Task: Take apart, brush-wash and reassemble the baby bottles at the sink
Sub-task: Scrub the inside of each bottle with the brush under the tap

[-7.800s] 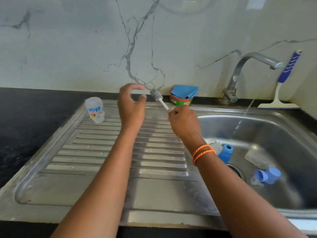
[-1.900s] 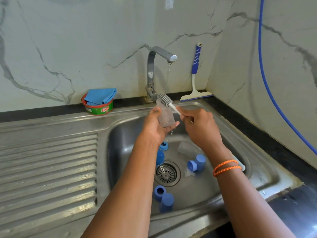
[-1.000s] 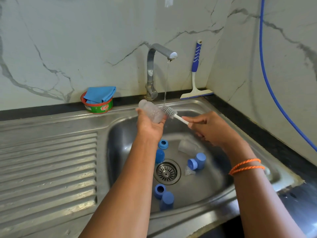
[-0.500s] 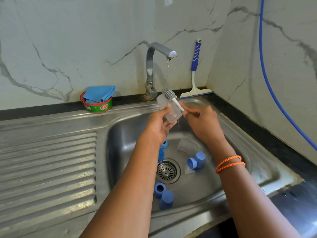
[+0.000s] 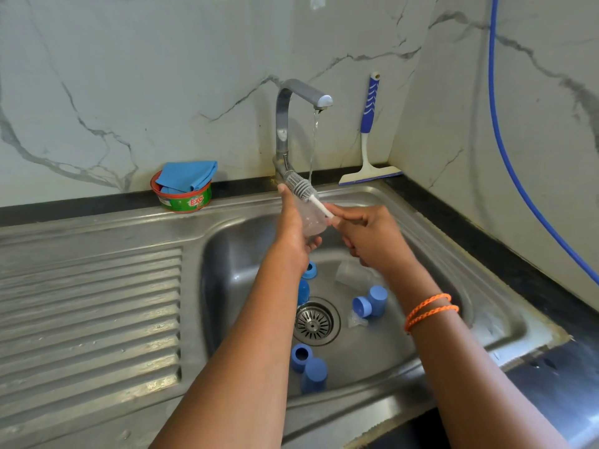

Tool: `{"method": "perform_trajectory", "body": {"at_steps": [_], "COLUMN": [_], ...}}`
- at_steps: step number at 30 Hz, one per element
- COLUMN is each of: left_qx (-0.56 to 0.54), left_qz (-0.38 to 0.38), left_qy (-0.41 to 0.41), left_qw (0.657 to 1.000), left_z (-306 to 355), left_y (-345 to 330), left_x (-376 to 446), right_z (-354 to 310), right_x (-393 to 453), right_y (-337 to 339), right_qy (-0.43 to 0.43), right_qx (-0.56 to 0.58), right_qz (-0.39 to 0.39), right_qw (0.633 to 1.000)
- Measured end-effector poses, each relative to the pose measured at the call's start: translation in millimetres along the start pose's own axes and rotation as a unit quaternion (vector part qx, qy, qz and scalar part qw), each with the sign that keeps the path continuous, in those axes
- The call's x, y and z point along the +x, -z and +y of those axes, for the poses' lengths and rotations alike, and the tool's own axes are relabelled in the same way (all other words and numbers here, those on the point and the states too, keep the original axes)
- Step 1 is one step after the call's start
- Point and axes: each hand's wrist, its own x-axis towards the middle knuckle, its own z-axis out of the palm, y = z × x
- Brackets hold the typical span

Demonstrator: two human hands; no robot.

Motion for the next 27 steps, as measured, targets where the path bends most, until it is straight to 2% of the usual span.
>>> {"method": "perform_trajectory", "body": {"at_steps": [3,5,8,13,16,18,21,24,27], "left_qx": [0.0,-0.03,-0.093,-0.205,-0.149,-0.078,0.002,-0.001,-0.039], "left_qz": [-0.009,-0.035,-0.058,0.019,0.03,-0.007,-0.112,-0.146,-0.11], "left_qy": [0.004,0.002,-0.01,-0.036,-0.035,-0.028,0.006,0.023,0.022], "left_qw": [1.0,0.999,0.994,0.978,0.988,0.997,0.994,0.989,0.993], "left_z": [-2.2,-3.1,-3.6,3.5,2.8,-1.4,-8.2,-11.3,-9.1], "left_y": [-1.0,-1.7,-3.4,7.0,10.2,6.6,-0.6,-6.9,-9.0], "left_x": [2.3,3.7,5.8,15.3,15.0,9.9,0.2,-6.2,-4.5], "right_z": [1.7,1.9,0.3,3.4,6.3,4.4,4.1,6.4,10.1], "right_x": [0.6,3.1,3.3,1.1,3.4,1.8,2.4,7.0,8.1], "right_y": [-14.3,-16.7,-10.8,7.0,14.2,12.3,4.8,2.6,3.0], "right_qy": [0.051,0.062,0.05,-0.01,-0.043,-0.009,0.058,0.057,0.071], "right_qx": [-0.066,-0.089,-0.062,-0.038,-0.006,-0.016,-0.072,-0.092,-0.106], "right_qz": [0.063,0.077,0.043,-0.044,-0.061,-0.015,0.088,0.108,0.079], "right_qw": [0.995,0.991,0.996,0.998,0.997,1.0,0.992,0.988,0.989]}}
